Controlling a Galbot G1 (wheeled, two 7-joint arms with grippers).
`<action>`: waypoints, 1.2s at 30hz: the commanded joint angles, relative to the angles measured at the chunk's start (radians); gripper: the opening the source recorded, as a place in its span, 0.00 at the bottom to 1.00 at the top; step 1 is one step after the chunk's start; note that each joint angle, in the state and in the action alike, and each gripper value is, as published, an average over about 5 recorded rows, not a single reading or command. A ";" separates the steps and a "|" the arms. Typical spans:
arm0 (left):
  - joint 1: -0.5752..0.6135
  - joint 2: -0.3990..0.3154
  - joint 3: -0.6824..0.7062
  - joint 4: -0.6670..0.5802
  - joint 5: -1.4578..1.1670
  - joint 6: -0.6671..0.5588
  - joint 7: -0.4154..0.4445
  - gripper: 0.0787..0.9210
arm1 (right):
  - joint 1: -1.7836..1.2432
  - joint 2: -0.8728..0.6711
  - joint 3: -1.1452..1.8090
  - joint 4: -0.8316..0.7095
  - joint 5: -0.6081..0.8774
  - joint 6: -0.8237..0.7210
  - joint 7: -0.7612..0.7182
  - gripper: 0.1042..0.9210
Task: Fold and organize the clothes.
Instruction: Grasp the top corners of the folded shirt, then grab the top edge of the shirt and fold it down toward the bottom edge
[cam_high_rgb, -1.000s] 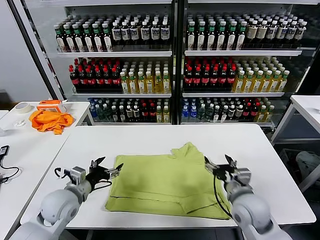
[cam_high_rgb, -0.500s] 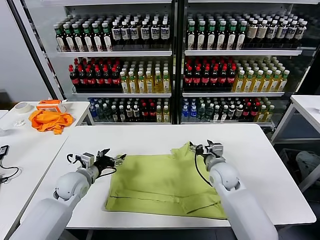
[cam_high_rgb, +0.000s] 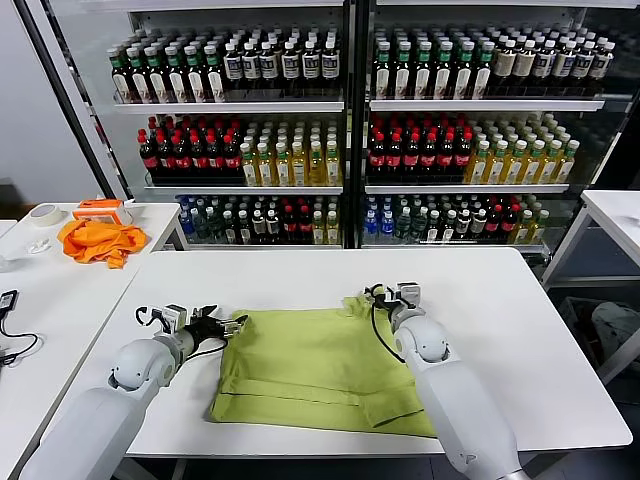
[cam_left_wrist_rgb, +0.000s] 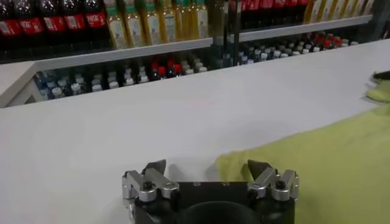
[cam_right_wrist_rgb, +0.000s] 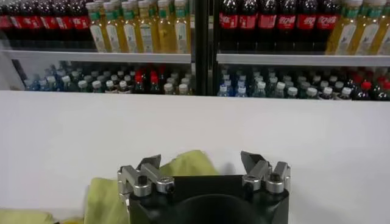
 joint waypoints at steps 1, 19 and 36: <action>-0.017 -0.008 0.006 0.047 -0.034 0.011 0.023 0.86 | 0.026 0.021 -0.008 -0.058 -0.002 -0.006 0.000 0.82; 0.058 -0.028 -0.057 -0.013 -0.080 -0.016 0.097 0.26 | 0.005 0.035 0.004 -0.024 -0.033 0.063 0.010 0.21; 0.249 0.050 -0.165 -0.307 -0.150 -0.116 0.083 0.01 | -0.318 -0.189 0.061 0.612 0.073 -0.071 0.066 0.00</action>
